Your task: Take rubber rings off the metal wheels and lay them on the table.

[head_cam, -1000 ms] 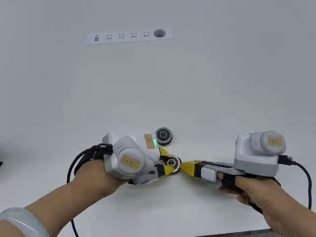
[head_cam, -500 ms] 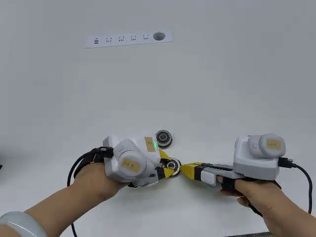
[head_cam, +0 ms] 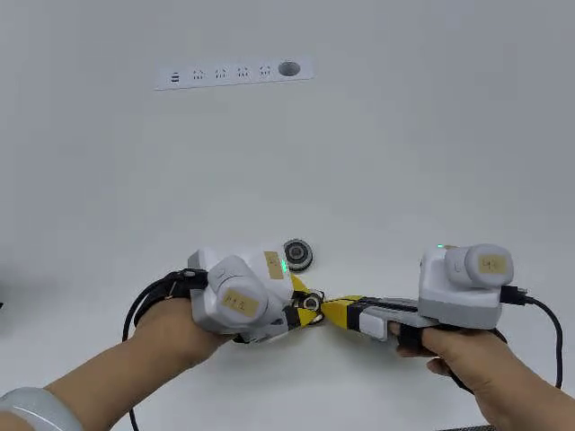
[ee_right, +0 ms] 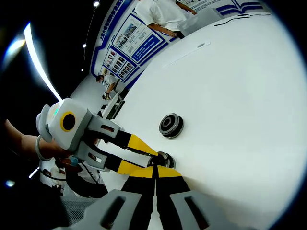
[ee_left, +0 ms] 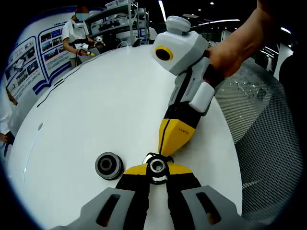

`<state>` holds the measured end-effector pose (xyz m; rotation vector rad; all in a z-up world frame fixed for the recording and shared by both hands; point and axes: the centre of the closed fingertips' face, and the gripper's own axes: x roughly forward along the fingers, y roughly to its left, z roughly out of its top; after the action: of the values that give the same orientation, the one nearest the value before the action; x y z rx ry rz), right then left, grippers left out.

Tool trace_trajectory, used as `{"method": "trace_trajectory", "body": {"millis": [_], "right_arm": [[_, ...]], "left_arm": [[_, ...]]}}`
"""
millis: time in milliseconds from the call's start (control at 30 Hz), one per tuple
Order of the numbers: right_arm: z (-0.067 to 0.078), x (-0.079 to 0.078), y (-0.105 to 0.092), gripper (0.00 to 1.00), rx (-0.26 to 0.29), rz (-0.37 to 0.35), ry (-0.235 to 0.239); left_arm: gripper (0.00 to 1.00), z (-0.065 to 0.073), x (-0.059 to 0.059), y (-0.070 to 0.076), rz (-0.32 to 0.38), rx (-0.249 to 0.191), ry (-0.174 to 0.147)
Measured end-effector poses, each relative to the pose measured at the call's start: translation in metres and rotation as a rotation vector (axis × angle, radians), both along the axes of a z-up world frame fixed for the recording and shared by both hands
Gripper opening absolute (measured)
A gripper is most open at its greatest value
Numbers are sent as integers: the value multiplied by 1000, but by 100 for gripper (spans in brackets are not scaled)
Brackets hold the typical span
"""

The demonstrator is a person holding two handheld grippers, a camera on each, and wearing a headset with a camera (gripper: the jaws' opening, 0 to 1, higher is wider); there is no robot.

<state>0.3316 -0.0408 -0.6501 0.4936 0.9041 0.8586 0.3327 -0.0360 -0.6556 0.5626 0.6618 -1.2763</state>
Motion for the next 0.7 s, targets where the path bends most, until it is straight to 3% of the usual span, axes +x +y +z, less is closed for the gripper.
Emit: {"method": "trace_trajectory", "body": {"millis": [300,333,367,433,700], "right_arm": [[9,-1,7,1,31,6,1],[14,-3,12,1,58,23,-2],[21,3,15,1,94,-6,-19],[18,2,13,1,45,10,-18],[13,3,5,1,46,-20,3]], "left_arm": [[12,0,0,0,0,-1,-1],[12,0,0,0,0,-1,0],[12,0,0,0,0,-1,0],[12,0,0,0,0,0,1],[13,1,-1,0,-14,-11,-10]]}}
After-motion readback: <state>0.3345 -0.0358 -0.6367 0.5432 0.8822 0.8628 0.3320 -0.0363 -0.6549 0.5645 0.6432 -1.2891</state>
